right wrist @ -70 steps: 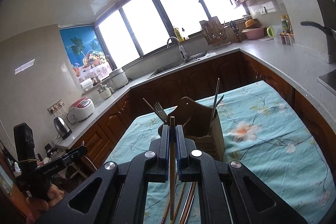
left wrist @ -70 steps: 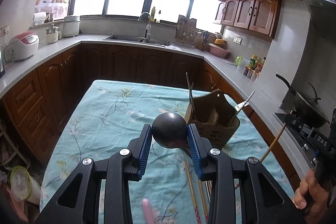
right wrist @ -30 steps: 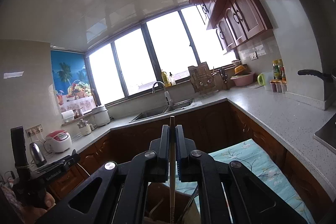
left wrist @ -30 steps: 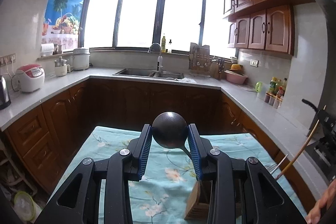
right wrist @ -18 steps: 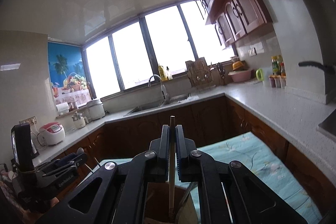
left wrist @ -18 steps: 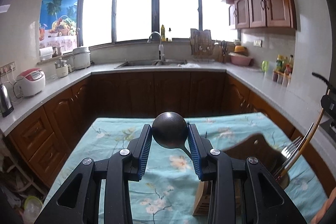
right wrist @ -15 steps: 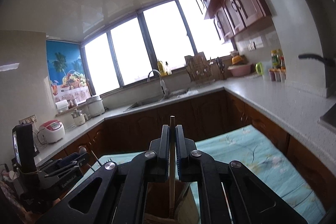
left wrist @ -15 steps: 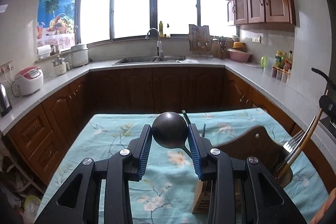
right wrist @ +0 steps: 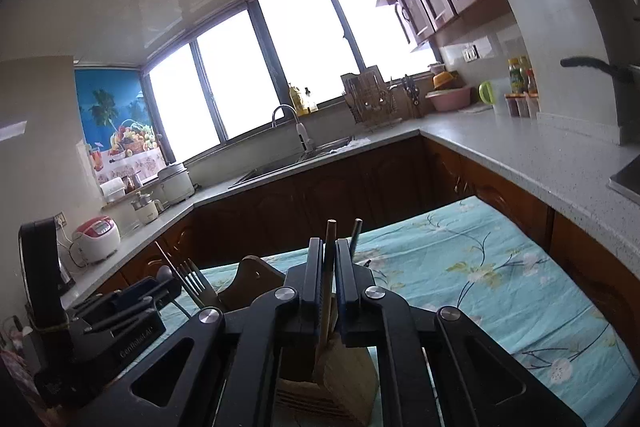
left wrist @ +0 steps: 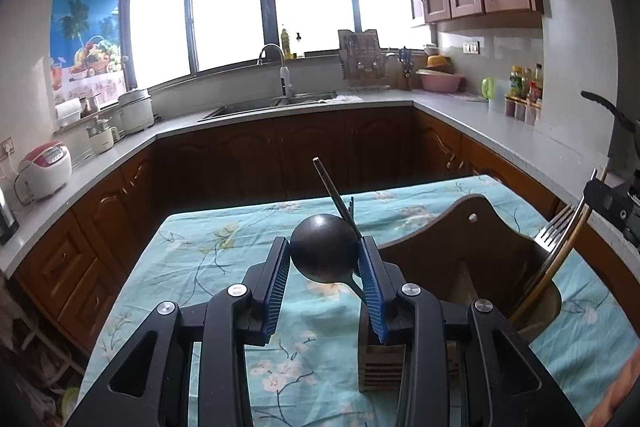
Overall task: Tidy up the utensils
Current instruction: 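Lower the spoon and chopsticks into the holder and open both tools, then withdraw both open tools back over the remaining utensils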
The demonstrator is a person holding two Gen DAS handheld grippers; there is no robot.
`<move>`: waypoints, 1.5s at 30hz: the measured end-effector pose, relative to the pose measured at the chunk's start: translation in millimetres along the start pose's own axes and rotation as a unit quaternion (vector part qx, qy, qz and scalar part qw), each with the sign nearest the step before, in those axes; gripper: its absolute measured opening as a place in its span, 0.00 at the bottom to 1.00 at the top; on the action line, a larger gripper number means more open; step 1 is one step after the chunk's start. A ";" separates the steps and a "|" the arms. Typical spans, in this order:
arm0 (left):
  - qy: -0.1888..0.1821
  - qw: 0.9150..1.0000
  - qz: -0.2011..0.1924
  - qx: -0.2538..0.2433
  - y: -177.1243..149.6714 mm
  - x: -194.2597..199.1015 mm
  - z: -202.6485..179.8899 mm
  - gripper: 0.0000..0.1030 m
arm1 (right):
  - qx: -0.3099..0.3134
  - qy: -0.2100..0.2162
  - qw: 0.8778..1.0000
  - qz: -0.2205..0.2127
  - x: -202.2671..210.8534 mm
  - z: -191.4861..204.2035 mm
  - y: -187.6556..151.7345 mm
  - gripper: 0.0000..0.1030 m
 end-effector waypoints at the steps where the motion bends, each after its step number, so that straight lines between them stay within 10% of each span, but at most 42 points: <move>1: -0.001 1.000 0.002 -0.001 1.2 0.5 0.6 0.34 | 0.001 0.000 1.000 0.001 -0.1 -0.3 0.2 0.06; 29: -0.019 0.999 0.025 0.006 11.5 1.9 9.0 0.43 | -0.010 0.004 1.000 0.020 1.3 -4.5 -6.2 0.27; 45: -0.039 0.998 -0.001 0.040 -4.3 48.2 31.3 0.95 | -0.020 0.009 0.999 -0.035 44.0 -7.0 0.5 0.98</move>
Point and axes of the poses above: each gripper's, at about its wrist camera, not at the fingertips, and x roughly against the way its jaws point, z to its left, y to its top, the point moved 4 cm from there along -x, roughly the way its jaws point, and after that the axes turned 9 degrees about z, right-handed, at the moved point
